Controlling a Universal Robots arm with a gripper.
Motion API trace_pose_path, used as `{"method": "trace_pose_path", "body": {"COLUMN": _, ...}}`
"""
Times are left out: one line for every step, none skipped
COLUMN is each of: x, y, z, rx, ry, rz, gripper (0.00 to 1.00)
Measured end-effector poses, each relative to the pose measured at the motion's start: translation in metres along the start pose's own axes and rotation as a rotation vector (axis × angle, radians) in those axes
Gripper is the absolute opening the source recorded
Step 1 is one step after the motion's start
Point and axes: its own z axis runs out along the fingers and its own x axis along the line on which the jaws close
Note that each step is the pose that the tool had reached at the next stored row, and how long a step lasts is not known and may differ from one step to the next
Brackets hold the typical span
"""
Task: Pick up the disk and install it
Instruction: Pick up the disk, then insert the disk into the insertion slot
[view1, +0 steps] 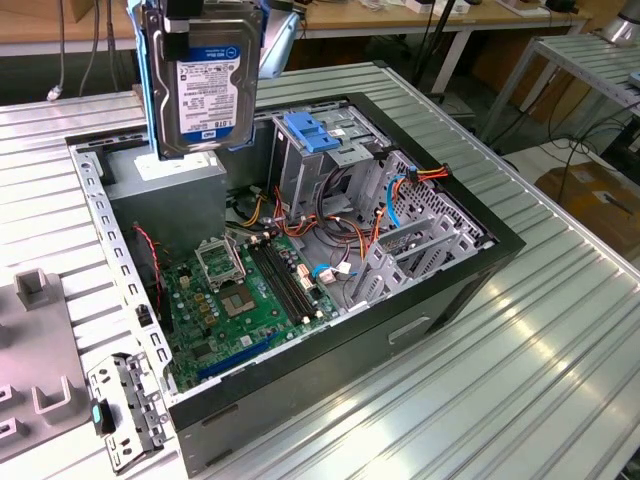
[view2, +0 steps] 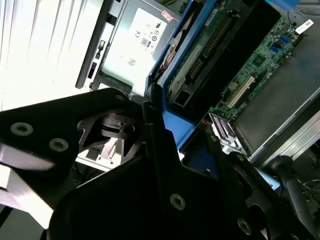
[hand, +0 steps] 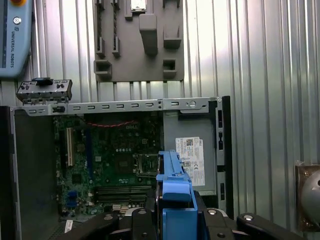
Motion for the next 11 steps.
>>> {"method": "trace_pose_path", "body": {"x": 0.0011, "y": -0.0005, "z": 0.0001, "rx": 0.0000, "ry": 0.0000, "rz": 0.000, "gripper": 0.37}}
{"method": "trace_pose_path", "body": {"x": 0.0016, "y": -0.0008, "z": 0.0002, "rx": 0.0001, "ry": -0.0001, "rz": 0.000, "gripper": 0.37}}
{"method": "trace_pose_path", "body": {"x": 0.0016, "y": -0.0008, "z": 0.0002, "rx": 0.0000, "ry": -0.0001, "rz": 0.000, "gripper": 0.37}}
{"method": "trace_pose_path", "body": {"x": 0.0016, "y": -0.0008, "z": 0.0002, "rx": 0.0000, "ry": 0.0000, "rz": 0.000, "gripper": 0.37}}
{"method": "trace_pose_path", "body": {"x": 0.0016, "y": -0.0009, "z": 0.0001, "rx": 0.0000, "ry": 0.0000, "rz": 0.000, "gripper": 0.37}}
{"method": "trace_pose_path", "body": {"x": 0.0016, "y": -0.0012, "z": 0.0001, "rx": 0.0000, "ry": 0.0000, "rz": 0.000, "gripper": 0.37}}
{"method": "trace_pose_path", "body": {"x": 0.0016, "y": -0.0011, "z": 0.0001, "rx": 0.0000, "ry": 0.0000, "rz": 0.000, "gripper": 0.37}}
{"method": "trace_pose_path", "body": {"x": 0.0016, "y": -0.0012, "z": 0.0001, "rx": 0.0000, "ry": 0.0000, "rz": 0.000, "gripper": 0.37}}
{"method": "trace_pose_path", "body": {"x": 0.0016, "y": -0.0012, "z": 0.0001, "rx": 0.0000, "ry": 0.0000, "rz": 0.000, "gripper": 0.37}}
{"method": "trace_pose_path", "body": {"x": 0.0016, "y": -0.0012, "z": 0.0001, "rx": 0.0000, "ry": 0.0001, "rz": 0.000, "gripper": 0.37}}
{"method": "trace_pose_path", "body": {"x": 0.0016, "y": -0.0012, "z": 0.0001, "rx": -0.0001, "ry": 0.0001, "rz": 0.000, "gripper": 0.37}}
